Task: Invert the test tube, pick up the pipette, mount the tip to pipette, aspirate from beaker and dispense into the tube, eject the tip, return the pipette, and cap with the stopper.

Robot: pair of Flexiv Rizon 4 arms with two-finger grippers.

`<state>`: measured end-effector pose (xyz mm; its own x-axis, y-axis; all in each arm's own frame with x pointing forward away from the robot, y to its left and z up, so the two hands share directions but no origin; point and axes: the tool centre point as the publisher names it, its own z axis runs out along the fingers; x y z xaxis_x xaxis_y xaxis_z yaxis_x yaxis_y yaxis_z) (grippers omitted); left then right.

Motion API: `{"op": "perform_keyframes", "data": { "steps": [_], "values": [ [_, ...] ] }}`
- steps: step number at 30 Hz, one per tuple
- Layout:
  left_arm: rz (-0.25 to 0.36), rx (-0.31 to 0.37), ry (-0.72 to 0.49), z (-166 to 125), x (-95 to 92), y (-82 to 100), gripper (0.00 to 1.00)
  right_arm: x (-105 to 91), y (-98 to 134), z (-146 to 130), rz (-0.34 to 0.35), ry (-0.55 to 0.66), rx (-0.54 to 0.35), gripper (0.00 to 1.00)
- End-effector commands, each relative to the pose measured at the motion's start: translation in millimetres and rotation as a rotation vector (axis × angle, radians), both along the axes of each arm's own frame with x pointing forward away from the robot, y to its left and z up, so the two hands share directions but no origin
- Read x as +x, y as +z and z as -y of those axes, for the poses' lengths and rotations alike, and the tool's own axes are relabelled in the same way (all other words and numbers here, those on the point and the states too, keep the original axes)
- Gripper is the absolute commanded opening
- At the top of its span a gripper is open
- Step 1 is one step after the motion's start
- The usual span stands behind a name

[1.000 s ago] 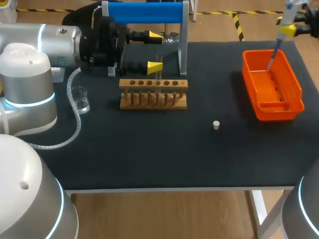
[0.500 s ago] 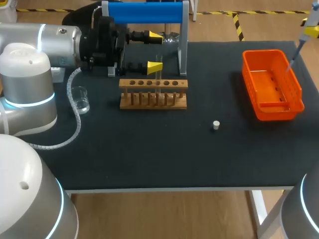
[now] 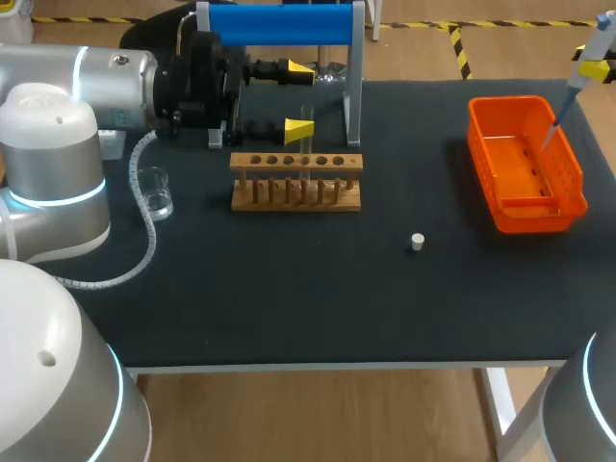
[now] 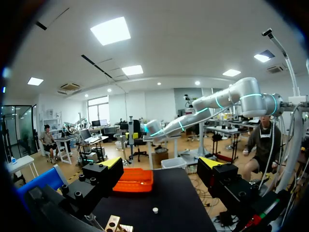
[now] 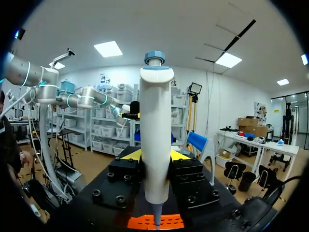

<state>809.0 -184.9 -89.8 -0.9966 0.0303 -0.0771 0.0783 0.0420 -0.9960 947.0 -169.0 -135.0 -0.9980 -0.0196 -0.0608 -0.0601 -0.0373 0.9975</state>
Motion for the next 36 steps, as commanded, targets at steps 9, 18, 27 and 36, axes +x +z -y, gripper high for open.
{"op": "perform_keyframes", "data": {
  "steps": [9,18,27,36],
  "values": [
    [0.001,-0.001,0.000,0.3,0.0,-0.3,1.00,-0.3,4.8,-3.6,0.014,0.016,-0.023,0.00],
    [0.001,-0.001,0.000,0.3,0.0,-0.3,1.00,-1.9,5.3,-5.3,0.024,0.022,-0.038,0.00],
    [0.001,-0.001,0.000,0.3,0.0,-0.3,1.00,-2.7,4.5,-5.4,0.022,0.021,-0.049,0.00],
    [0.001,-0.001,0.000,0.3,0.0,-0.3,1.00,-2.7,4.5,-5.4,0.022,0.021,-0.049,0.00]
  ]
}}
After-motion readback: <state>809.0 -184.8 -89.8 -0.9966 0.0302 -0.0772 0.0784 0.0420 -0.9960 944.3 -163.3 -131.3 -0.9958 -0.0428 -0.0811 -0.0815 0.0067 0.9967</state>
